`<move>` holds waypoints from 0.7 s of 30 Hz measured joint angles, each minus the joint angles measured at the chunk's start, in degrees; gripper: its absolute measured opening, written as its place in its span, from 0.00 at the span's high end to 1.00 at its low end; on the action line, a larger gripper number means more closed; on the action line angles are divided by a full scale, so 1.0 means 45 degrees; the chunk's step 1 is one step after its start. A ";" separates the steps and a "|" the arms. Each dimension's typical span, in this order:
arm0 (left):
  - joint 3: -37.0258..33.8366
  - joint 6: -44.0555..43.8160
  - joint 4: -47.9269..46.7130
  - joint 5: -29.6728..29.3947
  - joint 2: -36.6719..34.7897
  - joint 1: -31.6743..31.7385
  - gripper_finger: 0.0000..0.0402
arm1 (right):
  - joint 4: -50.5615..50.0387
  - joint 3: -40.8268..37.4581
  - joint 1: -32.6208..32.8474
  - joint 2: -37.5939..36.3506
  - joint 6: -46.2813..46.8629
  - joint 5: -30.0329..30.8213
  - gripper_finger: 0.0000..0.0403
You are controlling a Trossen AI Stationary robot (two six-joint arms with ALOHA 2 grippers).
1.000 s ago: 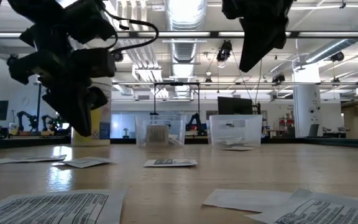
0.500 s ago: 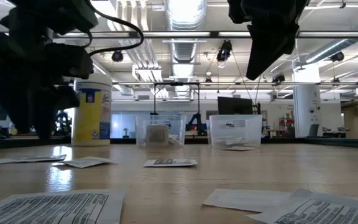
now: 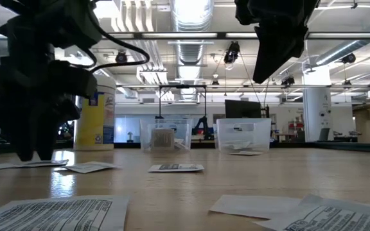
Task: Pick & Place First Aid Supplies
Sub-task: Put the towelette pack into the left transparent bin
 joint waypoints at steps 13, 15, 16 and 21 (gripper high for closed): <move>-0.0216 -0.1532 0.0358 -0.0282 0.1328 -0.0076 0.49 | 0.0031 -0.0019 0.0000 0.0000 -0.0087 0.0010 0.86; -0.0241 -0.1959 0.0376 -0.0443 0.1645 -0.0083 0.50 | 0.0034 -0.0019 0.0000 0.0000 -0.0092 0.0010 0.86; -0.0235 -0.2033 0.0372 -0.0523 0.1755 -0.0087 0.50 | 0.0044 -0.0019 0.0000 0.0000 -0.0092 0.0010 0.86; -0.0244 -0.2482 0.0349 -0.1083 0.1812 -0.0113 0.50 | 0.0102 -0.0019 0.0000 -0.0005 -0.0097 0.0010 0.86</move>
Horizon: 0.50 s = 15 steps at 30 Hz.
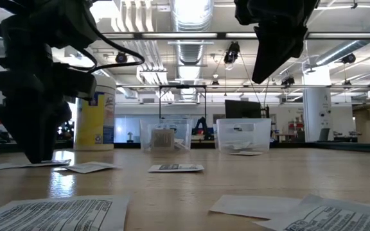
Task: Pick & Place First Aid Supplies
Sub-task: Put the towelette pack into the left transparent bin
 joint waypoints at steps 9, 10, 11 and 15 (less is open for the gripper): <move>-0.0062 -0.0437 0.0047 -0.0713 -0.0125 -0.0033 0.73 | 0.0121 0.0000 0.0000 0.0000 0.0000 0.0000 0.86; -0.0072 -0.0317 0.0076 -0.0772 -0.0125 -0.0033 0.78 | 0.0121 0.0000 0.0000 -0.0005 0.0000 0.0000 0.86; -0.0075 -0.0174 0.0094 -0.0833 -0.0125 -0.0033 0.83 | 0.0131 0.0000 0.0000 -0.0005 0.0000 0.0000 0.86; -0.0084 0.0421 0.0172 -0.1012 -0.0130 -0.0028 0.97 | 0.0160 0.0000 0.0000 -0.0010 -0.0001 0.0000 0.86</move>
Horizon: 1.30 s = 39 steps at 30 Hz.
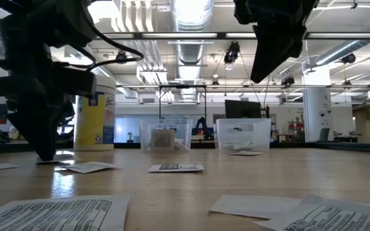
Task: Pick & Place First Aid Supplies
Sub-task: Put the towelette pack into the left transparent bin
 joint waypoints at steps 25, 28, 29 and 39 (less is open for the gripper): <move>0.0423 0.1039 0.0349 -0.4078 -0.3334 -0.0079 1.00 | 0.0000 0.0000 0.0005 0.0000 -0.0003 -0.0005 0.86; 0.0418 0.1153 0.0664 -0.5118 -0.3672 0.0129 1.00 | -0.0007 0.0000 0.0005 0.0000 -0.0003 -0.0010 0.86; 0.0420 0.1269 0.0916 -0.5412 -0.3785 0.0244 1.00 | -0.0016 0.0000 0.0005 0.0000 -0.0003 -0.0010 0.86; 0.0576 0.4651 0.4914 -0.5931 -0.4323 0.2938 1.00 | -0.0073 0.0000 0.0005 0.0000 -0.0100 -0.0015 0.86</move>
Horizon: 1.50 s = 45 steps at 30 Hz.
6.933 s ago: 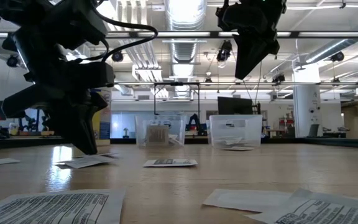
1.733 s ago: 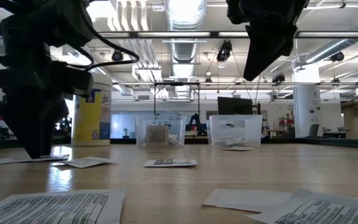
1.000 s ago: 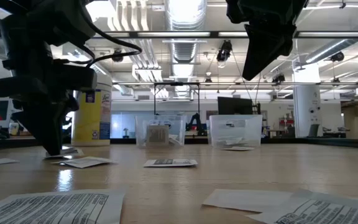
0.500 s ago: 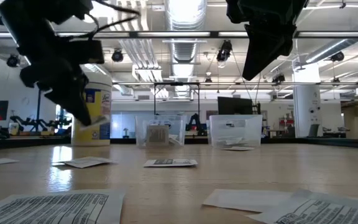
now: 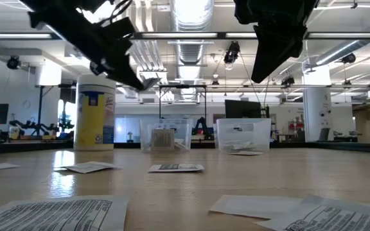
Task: Pick & Place First Aid Supplies
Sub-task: Put the towelette pack into the left transparent bin
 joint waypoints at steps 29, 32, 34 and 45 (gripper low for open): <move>0.3165 0.2147 0.1597 0.3133 0.4549 0.6133 1.00 | -0.0020 0.0000 -0.0010 0.0000 0.0009 0.1025 0.86; 0.3633 0.2341 0.0851 0.3120 0.4890 0.6251 1.00 | -0.0025 -0.0005 -0.0005 0.0000 0.0009 0.1025 0.86; 0.3813 0.2353 0.0513 0.3116 0.5070 0.6313 1.00 | -0.0021 -0.0042 -0.0009 0.0000 0.0009 0.1025 0.86; 0.3823 0.2355 0.0343 0.3120 0.5170 0.6310 0.84 | 0.0001 -0.0829 -0.0008 0.0000 0.0818 0.1002 0.86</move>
